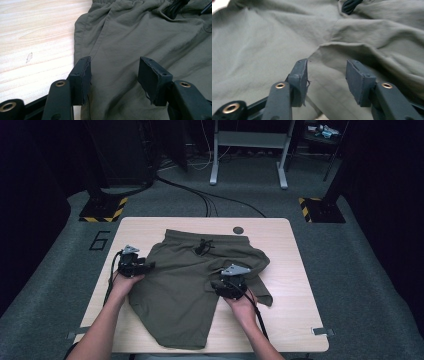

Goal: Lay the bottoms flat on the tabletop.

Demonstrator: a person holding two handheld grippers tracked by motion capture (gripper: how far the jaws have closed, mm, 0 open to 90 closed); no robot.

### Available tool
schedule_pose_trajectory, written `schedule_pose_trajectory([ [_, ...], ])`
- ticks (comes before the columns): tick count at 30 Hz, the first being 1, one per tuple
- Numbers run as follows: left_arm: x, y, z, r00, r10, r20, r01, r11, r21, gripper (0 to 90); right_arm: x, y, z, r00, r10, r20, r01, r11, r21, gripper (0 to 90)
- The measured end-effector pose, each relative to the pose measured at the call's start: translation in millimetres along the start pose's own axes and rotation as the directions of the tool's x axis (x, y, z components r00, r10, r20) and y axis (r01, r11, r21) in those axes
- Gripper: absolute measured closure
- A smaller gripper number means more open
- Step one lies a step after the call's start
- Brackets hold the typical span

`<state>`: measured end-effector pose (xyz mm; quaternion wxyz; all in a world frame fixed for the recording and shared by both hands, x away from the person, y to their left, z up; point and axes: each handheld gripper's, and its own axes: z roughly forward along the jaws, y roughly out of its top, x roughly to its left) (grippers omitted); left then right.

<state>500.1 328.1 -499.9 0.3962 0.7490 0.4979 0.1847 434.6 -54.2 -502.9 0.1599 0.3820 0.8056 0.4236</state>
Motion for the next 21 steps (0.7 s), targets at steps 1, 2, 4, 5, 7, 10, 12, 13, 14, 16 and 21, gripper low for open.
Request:
schedule_pose_trajectory([
  [1,1.0,-0.4,0.7,1.0,0.006,0.001,-0.006,1.0,0.003,43.8,3.2,-0.5,4.1,0.9999,-0.014,0.006,0.014,1.0,0.008,48.1],
  [2,1.7,-1.2,1.9,1.0,0.004,0.001,-0.004,1.0,0.004,43.6,5.4,-1.1,7.3,0.9999,-0.01,0.005,0.01,1.0,0.013,47.1],
  [4,3.9,-2.5,4.8,1.0,0.001,-0.009,-0.001,1.0,0.005,43.1,7.5,-1.9,12.8,1.0,-0.008,-0.002,0.008,1.0,0.018,45.5],
  [5,5.5,-3.0,6.4,0.9999,0.007,-0.014,-0.007,1.0,0.001,43.1,9.0,-2.2,14.9,1.0,0.003,0.0,-0.003,1.0,0.016,44.7],
  [7,7.0,-4.0,9.3,0.9996,0.008,-0.028,-0.008,1.0,-0.005,42.4,10.5,-1.9,18.3,1.0,0.008,-0.004,-0.008,1.0,0.008,42.9],
  [10,13.0,-4.1,14.6,0.9976,-0.035,-0.06,0.035,0.9994,0.0,41.3,12.7,-1.4,23.7,1.0,0.007,0.003,-0.007,1.0,0.006,40.5],
  [12,15.2,-2.7,17.9,0.994,-0.077,-0.077,0.079,0.9968,0.013,39.3,15.3,-1.0,26.7,0.9999,0.014,0.006,-0.014,1.0,0.009,40.1],
  [13,15.3,-2.3,18.0,0.994,-0.077,-0.077,0.079,0.9967,0.018,39.1,16.3,-0.6,28.1,0.9999,0.007,0.007,-0.007,1.0,0.004,40.0],
  [14,14.3,-2.4,19.1,0.9937,-0.075,-0.084,0.076,0.997,0.014,39.3,17.6,-0.3,29.4,0.9999,0.004,0.012,-0.004,1.0,0.004,40.0],
  [16,12.2,-3.2,21.3,0.9942,-0.052,-0.094,0.054,0.9983,0.023,39.2,20.0,-0.2,32.4,0.9996,-0.003,0.028,0.003,1.0,0.008,40.0],
  [21,9.6,-5.0,25.1,0.9936,-0.052,-0.101,0.056,0.9976,0.041,41.0,24.6,-1.1,40.5,0.9985,-0.015,0.053,0.014,1.0,0.02,42.2],
])
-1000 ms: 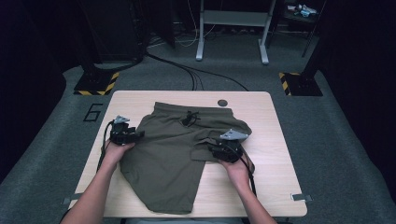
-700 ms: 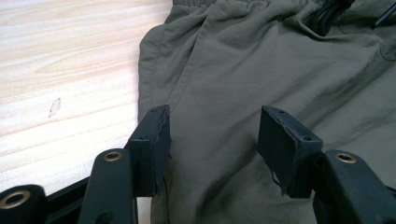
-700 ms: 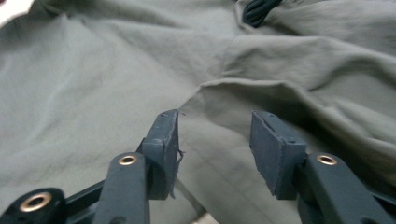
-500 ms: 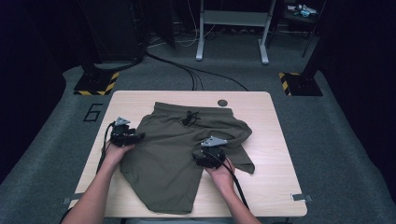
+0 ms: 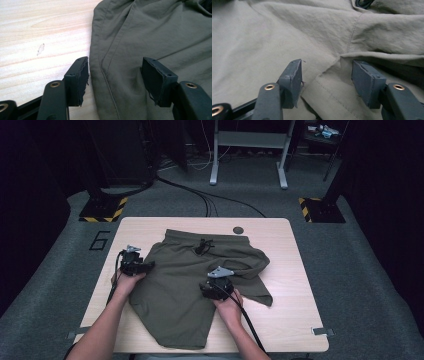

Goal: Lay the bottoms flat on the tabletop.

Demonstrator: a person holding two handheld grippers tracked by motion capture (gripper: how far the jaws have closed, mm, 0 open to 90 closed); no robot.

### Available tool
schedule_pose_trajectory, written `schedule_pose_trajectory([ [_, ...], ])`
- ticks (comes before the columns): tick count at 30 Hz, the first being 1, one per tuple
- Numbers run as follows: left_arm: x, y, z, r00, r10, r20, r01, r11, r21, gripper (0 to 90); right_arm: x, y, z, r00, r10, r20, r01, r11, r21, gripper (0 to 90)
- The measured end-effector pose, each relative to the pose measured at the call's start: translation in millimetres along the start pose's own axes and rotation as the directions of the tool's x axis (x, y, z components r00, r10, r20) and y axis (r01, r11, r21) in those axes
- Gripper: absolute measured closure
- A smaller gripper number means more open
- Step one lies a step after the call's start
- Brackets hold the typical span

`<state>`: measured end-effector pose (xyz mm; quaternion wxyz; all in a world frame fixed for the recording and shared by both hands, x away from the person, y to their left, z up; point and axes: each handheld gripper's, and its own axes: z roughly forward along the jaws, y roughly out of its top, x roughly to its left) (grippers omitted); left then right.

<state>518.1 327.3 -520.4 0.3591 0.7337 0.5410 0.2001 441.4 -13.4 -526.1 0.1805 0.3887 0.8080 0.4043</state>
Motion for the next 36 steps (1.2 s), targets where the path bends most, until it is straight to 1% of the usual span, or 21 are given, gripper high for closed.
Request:
schedule_pose_trajectory([
  [3,-1.7,-0.6,0.7,0.9997,0.023,-0.004,-0.023,0.9997,0.013,44.2,0.6,0.3,0.6,0.9995,-0.03,0.013,0.03,1.0,0.009,49.3],
  [4,-1.4,-0.8,0.1,0.9994,0.034,-0.003,-0.034,0.9992,0.018,44.9,0.0,-0.2,-0.1,0.9994,-0.029,0.017,0.029,0.999,0.014,55.9],
  [5,-2.2,-0.9,0.6,0.9996,0.028,-0.004,-0.028,0.9996,0.009,46.2,-1.5,-1.0,-0.6,0.9996,-0.029,0.006,0.029,0.999,0.015,62.1],
  [6,-3.0,-1.1,0.5,0.9997,0.025,0.0,-0.025,0.9996,0.009,47.9,-3.4,-1.5,-1.0,0.9996,-0.028,-0.003,0.028,0.999,0.027,64.9],
  [7,-4.3,-1.4,0.9,0.9998,0.02,0.001,-0.02,0.9998,0.0,51.2,-3.9,-1.9,-1.8,0.9999,-0.008,-0.009,0.009,1.0,0.03,69.1],
  [8,-4.8,-1.4,0.6,0.9996,0.026,0.008,-0.026,0.9997,0.0,55.1,-5.4,-2.3,-2.6,0.9998,-0.012,-0.017,0.013,1.0,0.025,74.6],
  [9,-4.5,-0.5,-1.2,0.9988,0.045,0.017,-0.046,0.9986,0.025,59.6,-6.6,-2.4,-3.6,0.9996,-0.011,-0.024,0.011,1.0,0.028,79.3],
  [11,-7.0,-0.7,-0.3,0.9989,0.04,0.026,-0.04,0.9992,0.009,66.9,-8.5,-1.9,-5.9,0.9995,0.004,-0.032,-0.003,0.999,0.037,86.8],
  [12,-7.1,-0.2,-1.3,0.9978,0.061,0.027,-0.061,0.998,0.019,72.4,-9.1,-1.3,-8.5,0.9994,0.014,-0.031,-0.012,0.999,0.045,88.2],
  [13,-8.5,0.4,-2.1,0.9978,0.06,0.026,-0.061,0.9978,0.025,75.5,-11.2,-0.4,-10.3,0.9994,0.004,-0.035,-0.002,0.999,0.048,88.8],
  [14,-8.4,0.9,-3.1,0.9972,0.069,0.031,-0.07,0.997,0.034,79.5,-11.8,0.2,-12.9,0.9992,0.02,-0.035,-0.018,0.998,0.054,89.0],
  [15,-9.1,0.8,-2.6,0.9977,0.063,0.025,-0.064,0.9978,0.02,82.2,-14.7,1.2,-15.5,0.9992,0.012,-0.038,-0.01,0.999,0.052,89.2],
  [17,-7.8,1.7,-4.9,0.9983,0.051,0.028,-0.052,0.9984,0.021,84.4,-19.0,2.9,-23.4,0.9985,0.036,-0.041,-0.034,0.998,0.046,89.4],
  [21,0.6,3.0,-11.3,0.9987,-0.024,0.046,0.024,0.9997,-0.007,86.0,-33.1,5.8,-47.5,0.9969,0.073,-0.031,-0.072,0.997,0.009,89.5],
  [22,3.0,3.0,-13.4,0.9984,-0.04,0.04,0.041,0.9991,-0.014,86.1,-37.5,6.2,-54.0,0.9962,0.083,-0.027,-0.083,0.997,-0.002,89.5],
  [23,5.6,3.3,-15.6,0.9989,-0.032,0.034,0.032,0.9995,-0.004,86.1,-43.3,6.5,-62.3,0.9958,0.089,-0.021,-0.089,0.996,-0.014,89.6],
  [26,12.9,2.5,-20.4,0.9973,-0.071,0.02,0.071,0.9973,-0.018,86.2,-55.2,6.5,-79.2,0.9951,0.099,0.009,-0.098,0.995,-0.036,89.6],
  [27,15.5,2.3,-21.9,0.9974,-0.072,0.012,0.072,0.9973,-0.017,86.3,-59.6,6.0,-84.5,0.9946,0.102,0.019,-0.101,0.994,-0.04,89.6],
  [32,26.2,-0.8,-28.2,0.9941,-0.108,-0.009,0.108,0.9941,-0.015,86.3,-83.4,-0.8,-105.6,0.9886,0.136,0.063,-0.134,0.99,-0.043,89.7],
  [34,28.1,-1.9,-28.8,0.9932,-0.116,-0.012,0.116,0.9932,-0.011,86.3,-92.3,-6.0,-113.6,0.9854,0.146,0.088,-0.143,0.989,-0.036,89.7],
  [36,29.9,-2.9,-29.1,0.994,-0.109,-0.008,0.109,0.9939,-0.013,86.2,-98.9,-10.7,-118.9,0.9836,0.15,0.1,-0.147,0.989,-0.033,89.7],
])
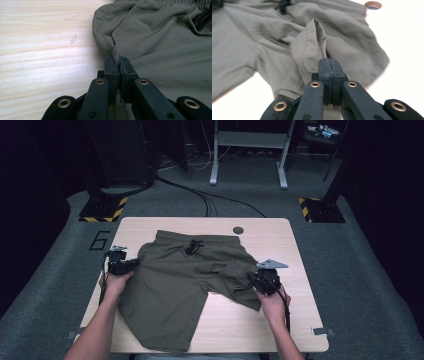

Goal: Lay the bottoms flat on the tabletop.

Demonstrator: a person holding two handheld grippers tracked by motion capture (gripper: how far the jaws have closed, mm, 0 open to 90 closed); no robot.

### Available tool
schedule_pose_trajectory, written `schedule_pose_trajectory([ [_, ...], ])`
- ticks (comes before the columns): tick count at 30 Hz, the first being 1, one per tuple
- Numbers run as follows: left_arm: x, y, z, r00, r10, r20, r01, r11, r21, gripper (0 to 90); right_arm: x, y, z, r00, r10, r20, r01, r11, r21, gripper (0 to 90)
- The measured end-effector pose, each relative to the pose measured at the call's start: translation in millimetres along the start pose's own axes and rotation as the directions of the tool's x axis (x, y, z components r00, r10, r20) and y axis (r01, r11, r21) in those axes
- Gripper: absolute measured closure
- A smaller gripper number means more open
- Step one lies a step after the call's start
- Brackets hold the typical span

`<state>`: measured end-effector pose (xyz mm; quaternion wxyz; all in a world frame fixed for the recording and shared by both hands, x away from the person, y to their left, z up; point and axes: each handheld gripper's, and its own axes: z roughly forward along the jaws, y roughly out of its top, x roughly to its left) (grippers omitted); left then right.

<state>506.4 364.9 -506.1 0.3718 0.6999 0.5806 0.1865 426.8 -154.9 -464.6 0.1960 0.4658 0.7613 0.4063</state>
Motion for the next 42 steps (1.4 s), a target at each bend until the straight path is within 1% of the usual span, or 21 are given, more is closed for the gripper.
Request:
schedule_pose_trajectory([
  [2,-0.4,-0.8,-0.6,1.0,0.0,0.001,0.0,1.0,-0.007,86.2,-9.9,-4.8,-4.8,0.9996,-0.002,0.027,0.002,1.0,0.012,89.8],
  [4,-0.5,-1.2,-0.6,1.0,0.0,0.004,0.0,0.9999,-0.011,86.2,-20.1,-10.2,-9.1,0.9989,0.008,0.047,-0.009,1.0,0.027,89.8],
  [8,-1.0,-1.9,-0.8,0.9999,0.006,0.009,-0.006,1.0,0.001,86.2,-40.6,-22.3,-18.0,0.9954,0.032,0.091,-0.038,0.997,0.063,89.8],
  [9,-1.0,-1.9,-0.6,0.9999,0.006,0.01,-0.006,1.0,0.0,86.2,-46.2,-25.4,-20.4,0.9941,0.039,0.101,-0.046,0.997,0.065,89.8],
  [10,-1.3,-1.9,-0.6,1.0,0.005,0.008,-0.005,1.0,0.001,86.2,-50.9,-28.2,-22.9,0.9923,0.059,0.109,-0.066,0.996,0.066,89.8],
  [13,-1.5,-2.2,0.1,0.9999,0.006,0.01,-0.006,1.0,0.001,86.2,-63.9,-35.8,-29.2,0.9888,0.072,0.131,-0.082,0.994,0.077,89.8],
  [16,-1.3,-2.3,-0.3,0.9999,0.009,0.007,-0.009,1.0,0.002,86.1,-72.2,-42.5,-33.6,0.9854,0.082,0.149,-0.097,0.991,0.095,89.8],
  [18,-1.2,-2.4,-0.4,0.9999,0.006,0.009,-0.006,1.0,0.001,86.2,-77.1,-47.3,-37.5,0.9839,0.076,0.162,-0.094,0.99,0.107,89.9],
  [21,-0.5,-2.5,-0.5,0.9999,0.007,0.009,-0.007,1.0,0.007,86.1,-85.7,-53.9,-43.5,0.9772,0.095,0.189,-0.118,0.987,0.112,89.8],
  [25,-0.5,-3.2,0.6,1.0,0.005,0.004,-0.005,1.0,-0.003,86.1,-97.0,-64.4,-48.5,0.9705,0.111,0.214,-0.139,0.983,0.119,89.9],
  [28,0.9,-3.4,0.6,1.0,-0.001,0.001,0.001,1.0,0.008,86.0,-104.5,-74.1,-49.0,0.9633,0.135,0.232,-0.167,0.978,0.122,89.9],
  [29,1.3,-3.6,0.6,1.0,-0.001,-0.001,0.001,1.0,0.01,86.0,-105.1,-76.2,-48.9,0.9594,0.153,0.237,-0.185,0.975,0.12,89.8],
  [30,1.7,-3.9,1.0,1.0,-0.002,-0.007,0.002,1.0,0.001,85.9,-107.5,-78.7,-49.0,0.9595,0.15,0.238,-0.184,0.975,0.124,89.8],
  [31,2.3,-3.9,0.8,1.0,-0.003,-0.007,0.003,1.0,0.003,85.8,-107.9,-80.0,-49.0,0.9568,0.162,0.242,-0.196,0.973,0.125,89.8],
  [32,1.9,-4.1,0.6,0.9999,-0.008,-0.006,0.008,1.0,0.004,85.5,-109.3,-80.7,-49.6,0.9588,0.155,0.238,-0.189,0.974,0.125,89.5],
  [34,1.2,-4.6,1.0,1.0,-0.002,0.0,0.002,1.0,-0.004,85.1,-109.0,-79.8,-51.6,0.9639,0.137,0.229,-0.164,0.981,0.107,88.7],
  [35,0.6,-4.9,0.6,1.0,-0.003,0.009,0.003,1.0,-0.007,83.9,-108.3,-78.6,-52.9,0.9664,0.127,0.224,-0.15,0.984,0.092,85.3],
  [37,-0.4,-4.3,-1.2,0.9999,0.001,0.015,-0.001,0.9997,-0.024,77.5,-105.8,-74.7,-56.4,0.9732,0.116,0.199,-0.125,0.992,0.031,72.7],
  [38,-0.3,-3.0,-3.6,0.9997,0.005,0.022,-0.005,0.9996,-0.03,73.6,-103.6,-72.2,-58.4,0.9758,0.109,0.189,-0.112,0.994,0.002,71.5],
  [40,-2.1,-0.6,-8.2,0.9995,0.001,0.033,0.001,0.9983,-0.058,70.1,-97.8,-65.8,-61.8,0.9796,0.083,0.183,-0.076,0.996,-0.044,68.3],
  [42,-4.5,2.5,-12.3,0.999,0.02,0.039,-0.017,0.9974,-0.07,67.6,-91.6,-57.6,-63.5,0.9836,0.074,0.165,-0.061,0.995,-0.08,67.3],
])
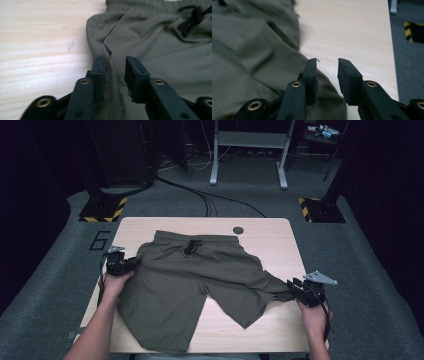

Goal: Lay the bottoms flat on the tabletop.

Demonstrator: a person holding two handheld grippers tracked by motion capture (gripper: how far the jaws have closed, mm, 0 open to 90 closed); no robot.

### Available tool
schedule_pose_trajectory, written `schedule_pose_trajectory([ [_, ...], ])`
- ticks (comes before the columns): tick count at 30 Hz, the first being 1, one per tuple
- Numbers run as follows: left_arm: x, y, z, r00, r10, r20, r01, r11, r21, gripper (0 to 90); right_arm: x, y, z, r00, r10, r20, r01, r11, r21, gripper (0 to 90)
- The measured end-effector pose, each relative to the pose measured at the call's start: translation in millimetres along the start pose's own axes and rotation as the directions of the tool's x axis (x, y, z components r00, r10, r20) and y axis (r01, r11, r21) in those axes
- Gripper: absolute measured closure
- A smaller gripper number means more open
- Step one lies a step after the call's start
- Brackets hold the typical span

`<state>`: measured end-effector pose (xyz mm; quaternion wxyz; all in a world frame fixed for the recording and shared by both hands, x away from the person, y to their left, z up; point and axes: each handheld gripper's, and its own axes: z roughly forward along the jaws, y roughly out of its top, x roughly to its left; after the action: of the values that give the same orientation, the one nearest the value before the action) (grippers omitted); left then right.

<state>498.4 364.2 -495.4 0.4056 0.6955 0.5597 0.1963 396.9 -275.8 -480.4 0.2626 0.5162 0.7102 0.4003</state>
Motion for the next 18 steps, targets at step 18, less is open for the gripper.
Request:
schedule_pose_trajectory([
  [18,-44.3,-16.4,-16.1,0.9926,0.064,0.104,-0.067,0.9975,0.025,66.3,88.8,39.2,47.9,0.9762,-0.103,-0.191,0.101,0.995,-0.018,86.4],
])
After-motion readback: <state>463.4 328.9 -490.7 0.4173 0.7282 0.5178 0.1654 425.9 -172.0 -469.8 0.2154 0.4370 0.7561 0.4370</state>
